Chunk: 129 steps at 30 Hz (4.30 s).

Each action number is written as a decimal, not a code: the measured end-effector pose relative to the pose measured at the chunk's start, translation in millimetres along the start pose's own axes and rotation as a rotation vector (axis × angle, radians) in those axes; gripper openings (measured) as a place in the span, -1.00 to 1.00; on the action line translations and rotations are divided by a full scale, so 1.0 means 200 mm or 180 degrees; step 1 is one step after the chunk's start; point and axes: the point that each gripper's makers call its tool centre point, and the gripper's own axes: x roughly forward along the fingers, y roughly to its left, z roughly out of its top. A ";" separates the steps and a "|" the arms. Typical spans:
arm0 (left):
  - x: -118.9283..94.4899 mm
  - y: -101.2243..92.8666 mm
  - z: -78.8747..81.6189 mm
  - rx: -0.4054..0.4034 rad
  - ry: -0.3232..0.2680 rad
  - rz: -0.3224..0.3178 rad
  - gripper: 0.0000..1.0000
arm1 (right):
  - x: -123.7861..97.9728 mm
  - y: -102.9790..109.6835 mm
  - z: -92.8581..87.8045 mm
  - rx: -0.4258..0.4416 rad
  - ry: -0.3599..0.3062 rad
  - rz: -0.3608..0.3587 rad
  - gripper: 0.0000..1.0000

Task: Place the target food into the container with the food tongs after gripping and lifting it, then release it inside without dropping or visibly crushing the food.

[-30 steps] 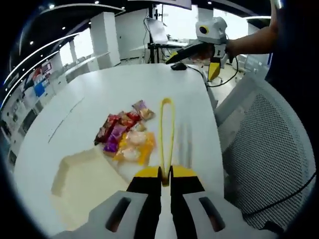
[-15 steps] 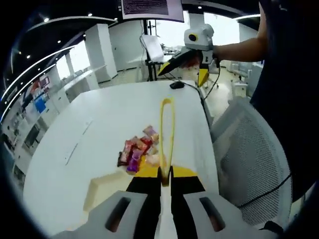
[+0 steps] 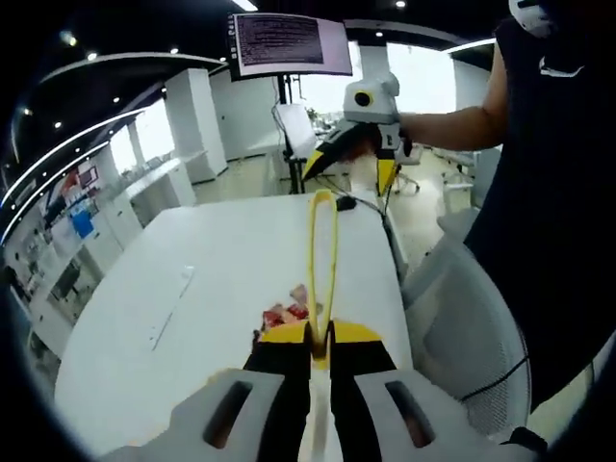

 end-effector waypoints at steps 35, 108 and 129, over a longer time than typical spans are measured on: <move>-0.05 -0.16 0.40 0.0001 -0.0434 -0.0415 -0.96 | 0.21 0.30 0.49 0.0214 -0.0987 0.1008 -0.61; -0.03 -0.25 0.48 -0.0137 -0.0678 -0.0575 -1.00 | 0.18 0.38 0.53 0.0180 -0.1168 0.1084 -0.62; -0.04 -0.22 0.50 -0.0139 -0.0750 -0.0517 -1.00 | 0.19 0.38 0.57 0.0250 -0.1260 0.1126 -0.56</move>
